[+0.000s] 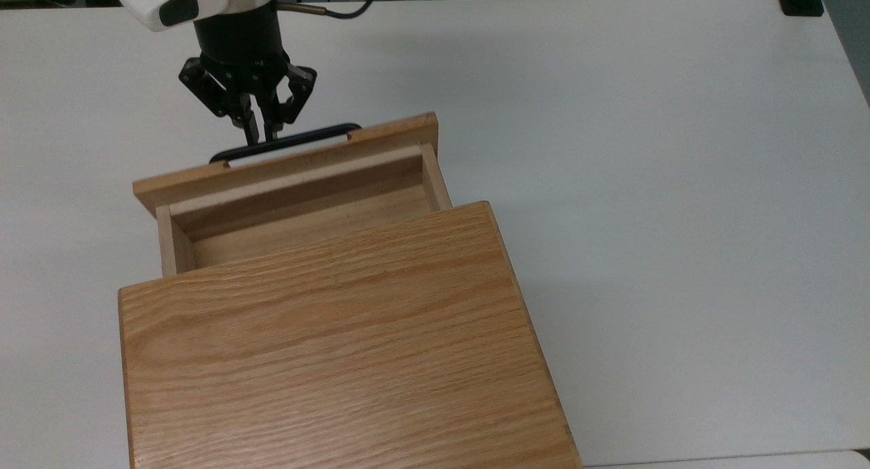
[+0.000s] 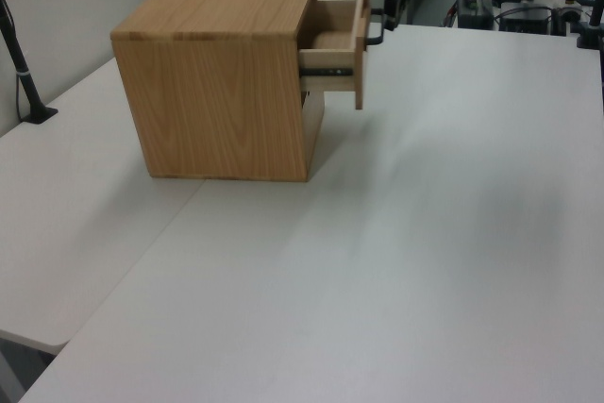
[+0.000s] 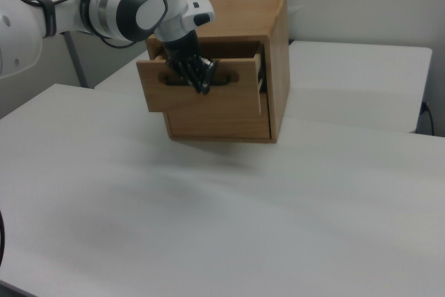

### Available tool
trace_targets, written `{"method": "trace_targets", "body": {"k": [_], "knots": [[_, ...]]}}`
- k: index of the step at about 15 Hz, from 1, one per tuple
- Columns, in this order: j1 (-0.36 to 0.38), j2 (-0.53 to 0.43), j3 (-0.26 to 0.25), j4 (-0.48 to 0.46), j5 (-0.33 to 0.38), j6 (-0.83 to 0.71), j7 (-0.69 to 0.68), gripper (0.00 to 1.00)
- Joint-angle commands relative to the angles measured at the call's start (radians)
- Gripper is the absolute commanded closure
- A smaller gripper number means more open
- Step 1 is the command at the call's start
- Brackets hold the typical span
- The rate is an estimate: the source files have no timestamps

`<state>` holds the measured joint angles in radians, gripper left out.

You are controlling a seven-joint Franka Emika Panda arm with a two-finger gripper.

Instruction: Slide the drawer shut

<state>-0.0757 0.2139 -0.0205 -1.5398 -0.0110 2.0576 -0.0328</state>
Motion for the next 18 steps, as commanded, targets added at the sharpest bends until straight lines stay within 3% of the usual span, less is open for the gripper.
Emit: {"method": "trace_targets", "body": {"k": [1,4,9,15,18], "knots": [[0.020,0.079,0.001,0.099,-0.017,0.107,0.060,0.81],[0.039,0.133,0.001,0.164,-0.058,0.137,0.112,0.82],[0.063,0.193,0.001,0.181,-0.155,0.268,0.226,0.84],[0.062,0.188,0.002,0.176,-0.156,0.291,0.260,0.84],[0.047,0.139,0.002,0.159,-0.150,0.262,0.255,0.84]]}}
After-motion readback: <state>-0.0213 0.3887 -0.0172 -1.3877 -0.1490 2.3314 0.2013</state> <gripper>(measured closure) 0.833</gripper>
